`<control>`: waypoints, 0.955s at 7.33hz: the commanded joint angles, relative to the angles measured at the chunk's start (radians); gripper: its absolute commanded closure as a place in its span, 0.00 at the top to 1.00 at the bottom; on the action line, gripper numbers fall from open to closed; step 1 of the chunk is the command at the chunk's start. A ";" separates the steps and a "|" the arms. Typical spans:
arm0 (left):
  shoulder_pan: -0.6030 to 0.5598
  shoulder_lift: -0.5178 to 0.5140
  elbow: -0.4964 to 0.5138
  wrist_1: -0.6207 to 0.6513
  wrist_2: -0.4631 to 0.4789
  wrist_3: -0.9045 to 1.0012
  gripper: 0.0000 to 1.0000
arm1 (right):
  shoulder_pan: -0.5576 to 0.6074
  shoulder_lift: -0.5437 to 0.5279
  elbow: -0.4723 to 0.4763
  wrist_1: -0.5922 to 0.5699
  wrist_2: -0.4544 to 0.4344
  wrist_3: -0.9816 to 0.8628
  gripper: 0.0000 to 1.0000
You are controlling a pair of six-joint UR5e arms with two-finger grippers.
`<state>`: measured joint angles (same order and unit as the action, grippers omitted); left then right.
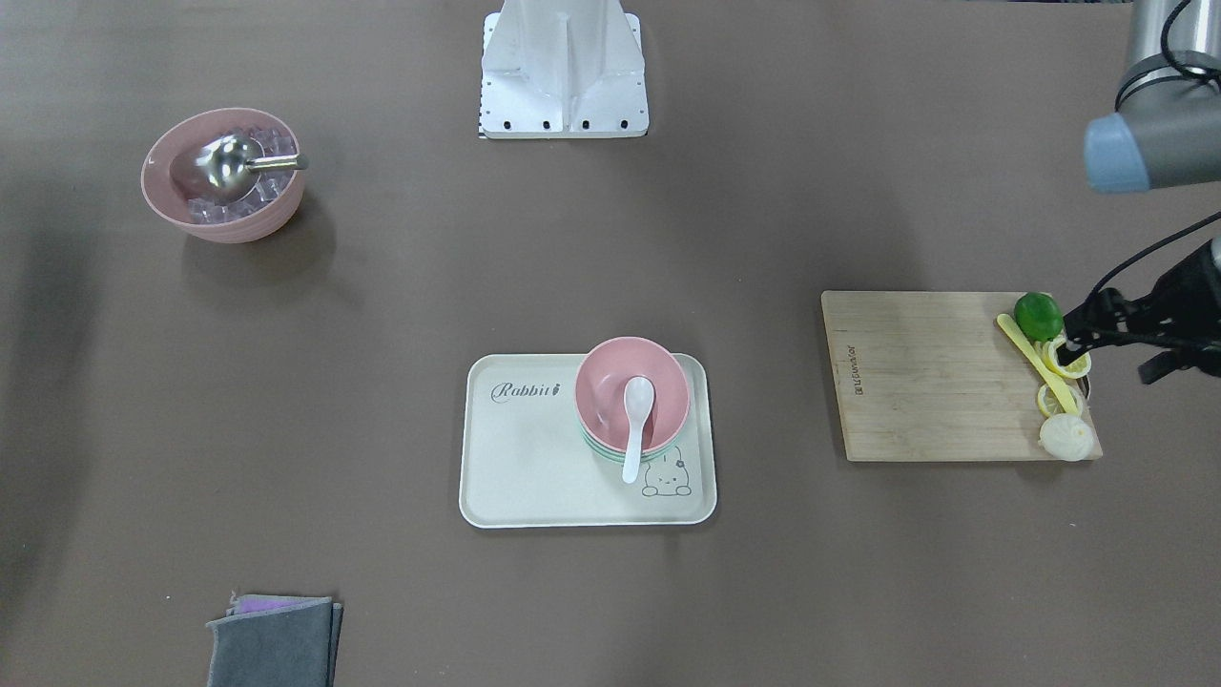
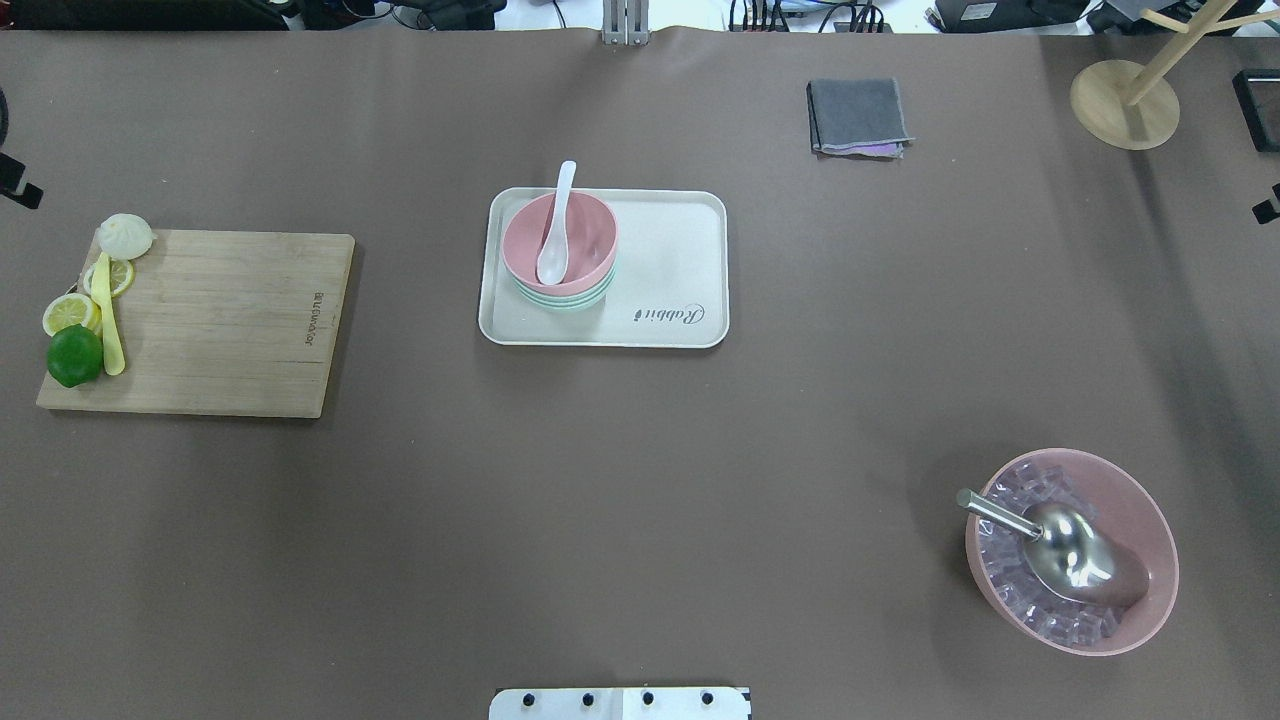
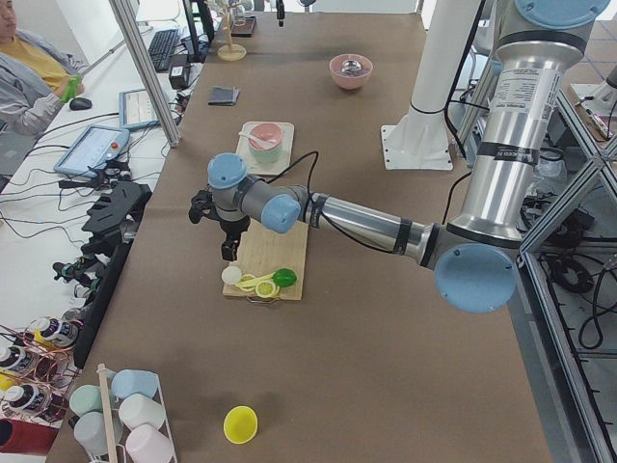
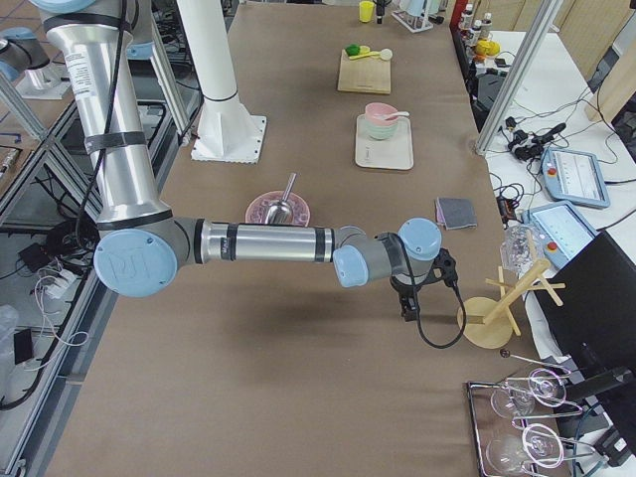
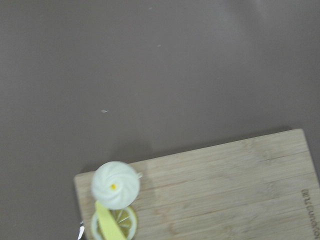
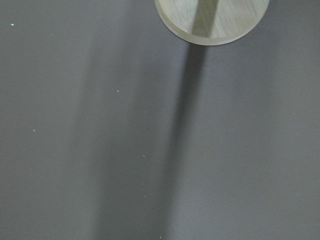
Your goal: Stack pink bowl on green and place spoon
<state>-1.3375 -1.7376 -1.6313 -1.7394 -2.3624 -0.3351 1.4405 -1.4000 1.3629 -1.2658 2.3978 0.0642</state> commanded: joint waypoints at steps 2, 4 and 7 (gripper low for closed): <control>-0.101 0.103 -0.065 0.153 -0.038 0.169 0.98 | 0.014 -0.039 0.040 0.008 -0.014 -0.023 1.00; -0.095 0.116 -0.100 0.149 0.055 0.156 0.98 | 0.002 -0.077 0.099 0.010 -0.147 -0.007 1.00; -0.094 0.124 -0.099 0.146 0.038 0.145 0.98 | -0.006 -0.080 0.116 0.008 -0.175 -0.009 1.00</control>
<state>-1.4320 -1.6197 -1.7303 -1.5925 -2.3170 -0.1895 1.4359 -1.4772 1.4741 -1.2577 2.2264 0.0562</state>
